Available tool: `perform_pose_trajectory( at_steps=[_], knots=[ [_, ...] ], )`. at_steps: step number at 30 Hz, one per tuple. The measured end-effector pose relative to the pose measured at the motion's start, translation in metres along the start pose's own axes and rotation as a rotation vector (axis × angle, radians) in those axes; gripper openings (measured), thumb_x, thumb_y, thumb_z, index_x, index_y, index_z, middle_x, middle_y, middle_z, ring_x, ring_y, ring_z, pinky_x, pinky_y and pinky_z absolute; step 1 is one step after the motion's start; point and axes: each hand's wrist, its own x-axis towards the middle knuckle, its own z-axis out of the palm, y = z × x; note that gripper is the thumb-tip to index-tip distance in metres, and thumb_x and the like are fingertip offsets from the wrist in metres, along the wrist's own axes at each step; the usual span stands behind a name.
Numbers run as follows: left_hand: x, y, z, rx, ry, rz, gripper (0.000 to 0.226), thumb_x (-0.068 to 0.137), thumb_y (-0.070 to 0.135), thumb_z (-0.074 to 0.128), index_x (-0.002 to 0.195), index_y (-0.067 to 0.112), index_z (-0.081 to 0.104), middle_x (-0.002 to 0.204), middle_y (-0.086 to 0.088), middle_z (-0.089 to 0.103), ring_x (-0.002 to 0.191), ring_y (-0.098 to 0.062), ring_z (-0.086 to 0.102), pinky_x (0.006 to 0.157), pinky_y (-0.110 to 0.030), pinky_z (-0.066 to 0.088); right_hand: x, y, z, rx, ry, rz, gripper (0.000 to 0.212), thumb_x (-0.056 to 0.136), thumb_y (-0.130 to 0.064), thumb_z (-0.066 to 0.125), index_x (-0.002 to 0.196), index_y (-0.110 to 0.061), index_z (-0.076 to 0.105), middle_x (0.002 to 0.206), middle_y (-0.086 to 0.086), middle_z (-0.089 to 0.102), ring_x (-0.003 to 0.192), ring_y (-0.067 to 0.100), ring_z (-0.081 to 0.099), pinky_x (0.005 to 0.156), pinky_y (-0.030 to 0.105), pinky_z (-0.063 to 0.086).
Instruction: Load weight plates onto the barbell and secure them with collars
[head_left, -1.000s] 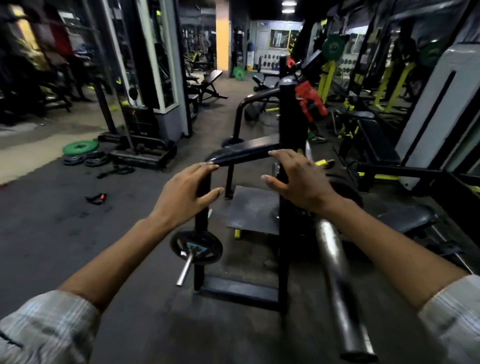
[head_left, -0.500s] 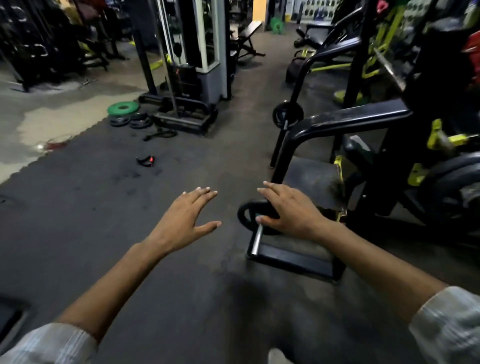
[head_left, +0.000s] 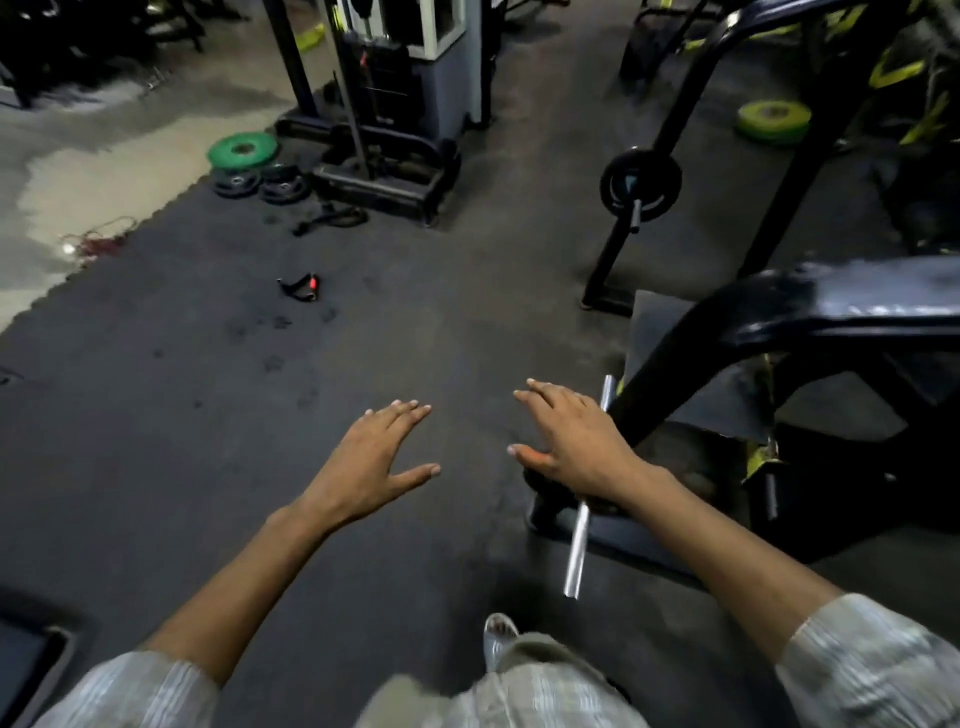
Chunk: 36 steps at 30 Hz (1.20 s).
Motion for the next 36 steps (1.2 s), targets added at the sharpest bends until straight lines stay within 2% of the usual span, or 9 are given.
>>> perform_pose_trajectory(
  at_steps=[5, 7, 11, 18, 20, 23, 30, 36],
  knots=[
    [0.103, -0.065, -0.039, -0.036, 0.025, -0.023, 0.091, 0.084, 0.079, 0.043, 0.157, 0.025, 0.036, 0.163, 0.001, 0.04, 0.155, -0.019, 0.029, 0.126, -0.042, 0.02, 0.114, 0.021, -0.02, 0.03, -0.03, 0.048, 0.095, 0.08, -0.078, 0.03, 0.155, -0.022, 0.039, 0.165, 0.006, 0.037, 0.152, 0.026, 0.036, 0.119, 0.046, 0.036],
    [0.148, -0.099, -0.046, -0.059, 0.023, -0.016, 0.09, 0.084, 0.078, 0.045, 0.156, 0.025, 0.038, 0.162, 0.001, 0.041, 0.154, -0.019, 0.03, 0.126, -0.044, 0.021, 0.165, 0.03, -0.02, 0.032, -0.042, 0.074, 0.093, 0.081, -0.077, 0.033, 0.155, -0.022, 0.04, 0.165, 0.006, 0.037, 0.151, 0.026, 0.037, 0.118, 0.045, 0.036],
    [0.246, -0.174, -0.061, -0.06, -0.016, 0.034, 0.093, 0.084, 0.083, 0.042, 0.156, 0.026, 0.037, 0.163, 0.001, 0.041, 0.154, -0.018, 0.03, 0.126, -0.043, 0.02, 0.274, 0.047, -0.018, 0.015, -0.054, 0.111, 0.078, 0.092, -0.064, 0.057, 0.156, -0.023, 0.039, 0.165, 0.005, 0.036, 0.151, 0.025, 0.036, 0.118, 0.045, 0.035],
    [0.407, -0.271, -0.138, 0.009, -0.091, 0.135, 0.088, 0.086, 0.075, 0.052, 0.157, 0.026, 0.035, 0.164, 0.002, 0.038, 0.155, -0.017, 0.028, 0.127, -0.042, 0.019, 0.436, 0.063, -0.063, 0.027, -0.016, 0.209, 0.076, 0.093, -0.062, 0.057, 0.156, -0.024, 0.038, 0.165, 0.002, 0.036, 0.151, 0.023, 0.036, 0.117, 0.044, 0.036],
    [0.493, -0.305, -0.174, 0.03, -0.157, 0.164, 0.089, 0.086, 0.077, 0.05, 0.157, 0.026, 0.035, 0.163, 0.002, 0.038, 0.155, -0.017, 0.028, 0.127, -0.042, 0.019, 0.506, 0.081, -0.088, 0.087, 0.006, 0.306, 0.075, 0.093, -0.061, 0.058, 0.155, -0.024, 0.039, 0.165, 0.003, 0.037, 0.151, 0.024, 0.037, 0.116, 0.044, 0.037],
    [0.529, -0.319, -0.189, 0.059, -0.115, 0.246, 0.093, 0.084, 0.083, 0.041, 0.157, 0.026, 0.036, 0.162, 0.002, 0.04, 0.154, -0.017, 0.029, 0.126, -0.042, 0.021, 0.535, 0.089, -0.1, 0.073, 0.031, 0.279, 0.075, 0.093, -0.061, 0.059, 0.155, -0.023, 0.039, 0.165, 0.003, 0.036, 0.151, 0.024, 0.036, 0.117, 0.045, 0.036],
    [0.761, -0.365, -0.198, 0.076, -0.156, 0.313, 0.083, 0.09, 0.07, 0.055, 0.158, 0.026, 0.034, 0.164, 0.003, 0.038, 0.155, -0.015, 0.027, 0.127, -0.04, 0.019, 0.71, 0.201, -0.119, 0.11, 0.083, 0.358, 0.075, 0.094, -0.059, 0.058, 0.155, -0.023, 0.038, 0.166, 0.003, 0.035, 0.15, 0.026, 0.038, 0.116, 0.044, 0.036],
    [0.922, -0.369, -0.196, -0.014, -0.191, 0.289, 0.089, 0.084, 0.078, 0.046, 0.155, 0.026, 0.038, 0.163, 0.002, 0.041, 0.153, -0.015, 0.032, 0.126, -0.038, 0.022, 0.822, 0.303, -0.161, 0.108, 0.039, 0.4, 0.073, 0.095, -0.056, 0.059, 0.155, -0.021, 0.038, 0.165, 0.004, 0.036, 0.15, 0.028, 0.038, 0.116, 0.045, 0.037]
  ],
)
